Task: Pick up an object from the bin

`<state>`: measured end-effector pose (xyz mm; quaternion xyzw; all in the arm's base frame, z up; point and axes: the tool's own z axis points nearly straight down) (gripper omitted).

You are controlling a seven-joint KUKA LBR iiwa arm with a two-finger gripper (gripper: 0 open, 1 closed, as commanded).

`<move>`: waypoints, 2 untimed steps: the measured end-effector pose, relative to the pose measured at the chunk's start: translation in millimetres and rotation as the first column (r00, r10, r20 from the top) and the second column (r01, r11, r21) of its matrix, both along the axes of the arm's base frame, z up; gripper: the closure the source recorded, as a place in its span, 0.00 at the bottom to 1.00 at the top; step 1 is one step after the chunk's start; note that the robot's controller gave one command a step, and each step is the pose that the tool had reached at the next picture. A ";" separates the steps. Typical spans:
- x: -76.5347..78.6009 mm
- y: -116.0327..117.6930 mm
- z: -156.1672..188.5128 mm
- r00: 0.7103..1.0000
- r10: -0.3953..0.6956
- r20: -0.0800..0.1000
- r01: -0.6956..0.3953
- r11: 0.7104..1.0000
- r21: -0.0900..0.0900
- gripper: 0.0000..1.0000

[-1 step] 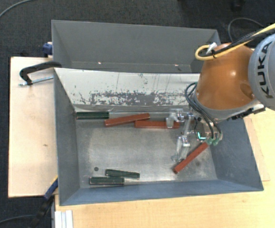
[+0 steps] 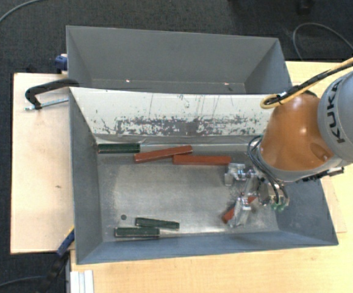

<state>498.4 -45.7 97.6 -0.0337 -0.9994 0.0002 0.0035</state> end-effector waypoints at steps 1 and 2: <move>-0.8 -8.1 -27.8 0.979 0.202 0.005 -0.202 0.979 0.001 0.00; -0.2 -7.9 -27.2 0.979 0.202 0.008 -0.202 0.979 0.001 1.00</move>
Offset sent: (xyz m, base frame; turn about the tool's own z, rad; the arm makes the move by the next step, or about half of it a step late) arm -0.0008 -0.0086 -0.0276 -0.2045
